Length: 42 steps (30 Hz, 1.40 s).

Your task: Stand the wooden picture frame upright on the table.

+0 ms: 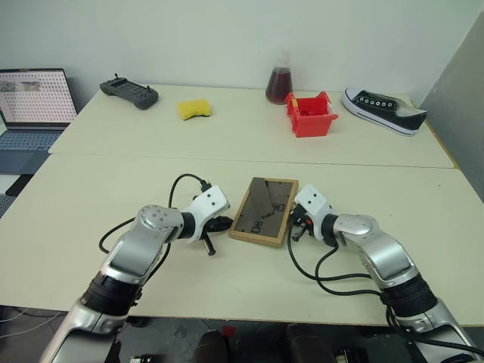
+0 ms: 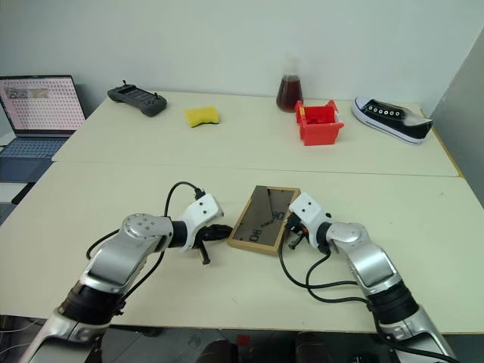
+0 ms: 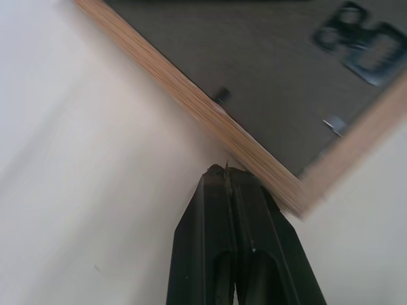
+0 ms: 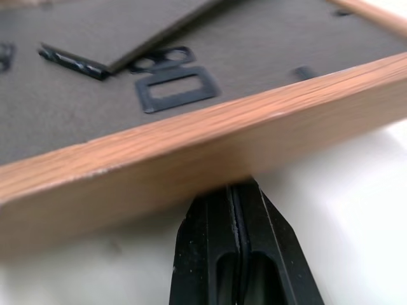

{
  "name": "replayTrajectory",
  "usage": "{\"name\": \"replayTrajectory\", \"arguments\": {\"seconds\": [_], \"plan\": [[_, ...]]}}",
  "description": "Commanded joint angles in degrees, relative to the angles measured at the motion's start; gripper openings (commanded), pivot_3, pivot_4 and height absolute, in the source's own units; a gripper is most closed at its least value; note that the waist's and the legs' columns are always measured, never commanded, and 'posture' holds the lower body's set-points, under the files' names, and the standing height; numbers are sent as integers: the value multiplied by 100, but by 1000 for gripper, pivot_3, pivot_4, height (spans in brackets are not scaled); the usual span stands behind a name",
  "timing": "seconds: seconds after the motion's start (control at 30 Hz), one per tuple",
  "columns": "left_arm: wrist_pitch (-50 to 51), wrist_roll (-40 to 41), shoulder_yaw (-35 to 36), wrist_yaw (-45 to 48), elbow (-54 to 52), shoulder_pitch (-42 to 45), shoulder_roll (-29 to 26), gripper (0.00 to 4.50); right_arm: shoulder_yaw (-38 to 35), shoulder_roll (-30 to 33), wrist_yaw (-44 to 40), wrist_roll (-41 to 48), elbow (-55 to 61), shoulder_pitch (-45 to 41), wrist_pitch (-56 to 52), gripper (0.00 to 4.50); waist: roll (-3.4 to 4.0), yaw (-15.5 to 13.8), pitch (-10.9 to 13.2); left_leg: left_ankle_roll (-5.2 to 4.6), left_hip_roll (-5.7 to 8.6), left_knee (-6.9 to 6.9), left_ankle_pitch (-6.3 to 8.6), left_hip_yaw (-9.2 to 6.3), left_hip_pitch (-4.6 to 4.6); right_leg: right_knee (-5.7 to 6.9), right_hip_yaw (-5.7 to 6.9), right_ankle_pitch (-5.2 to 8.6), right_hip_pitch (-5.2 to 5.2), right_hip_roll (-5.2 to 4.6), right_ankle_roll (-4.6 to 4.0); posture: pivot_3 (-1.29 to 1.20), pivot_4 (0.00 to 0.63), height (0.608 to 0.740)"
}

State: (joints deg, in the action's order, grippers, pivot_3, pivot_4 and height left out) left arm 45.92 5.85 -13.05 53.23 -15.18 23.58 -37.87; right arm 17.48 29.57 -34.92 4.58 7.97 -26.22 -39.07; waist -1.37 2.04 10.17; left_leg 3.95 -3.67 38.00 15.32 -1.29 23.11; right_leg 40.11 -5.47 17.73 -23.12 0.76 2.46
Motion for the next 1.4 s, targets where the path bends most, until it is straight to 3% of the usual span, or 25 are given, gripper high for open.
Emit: {"name": "replayTrajectory", "arguments": {"seconds": [0.03,0.13,0.3,0.47,0.9,1.07,1.2,1.4], "plan": [[167,123,217,-156,-273,35,-89,40,-140,463,-213,-192,24,-1,104,0,-1,-29,0,0,1,1,0,0,-1,0,0,0,2,0,0,0,150,740],[-64,-25,175,-446,248,299,42,40,-220,609,-319,-174,-40,-86,150,0,-1,-34,0,0,1,3,0,0,-1,0,1,0,2,0,0,0,150,740],[-463,-158,-89,-668,1257,889,471,40,-286,88,-238,48,-158,-347,-98,0,-3,-16,-2,-1,2,4,0,0,0,1,0,0,1,2,0,0,150,740],[-304,-41,-200,-550,1130,996,655,40,-262,-351,-115,66,-75,-379,-242,0,-3,-7,-1,0,-1,-4,0,0,3,-3,0,0,-5,3,-1,0,150,740],[843,674,102,-75,-508,376,-166,40,40,-497,-110,56,711,12,-616,0,-3,-13,-1,0,-2,-2,0,-1,2,1,0,0,-6,2,0,0,150,740],[476,500,75,-80,-360,116,-588,40,132,-264,-166,-71,785,266,-487,0,-3,-6,-1,0,-2,-2,0,-1,1,1,0,0,-5,3,0,0,150,740],[282,822,397,279,-252,-180,-959,40,-101,129,-352,-49,735,411,-214,0,-3,-14,-1,0,-2,-3,0,-1,1,0,0,0,-5,3,-1,0,150,740],[2024,2690,1703,825,15,-363,-821,1189,-366,416,-689,85,340,386,411,0,-5,-20,0,-1,-1,-1,1,0,1,-2,5,1,-3,2,0,0,150,740]]}}
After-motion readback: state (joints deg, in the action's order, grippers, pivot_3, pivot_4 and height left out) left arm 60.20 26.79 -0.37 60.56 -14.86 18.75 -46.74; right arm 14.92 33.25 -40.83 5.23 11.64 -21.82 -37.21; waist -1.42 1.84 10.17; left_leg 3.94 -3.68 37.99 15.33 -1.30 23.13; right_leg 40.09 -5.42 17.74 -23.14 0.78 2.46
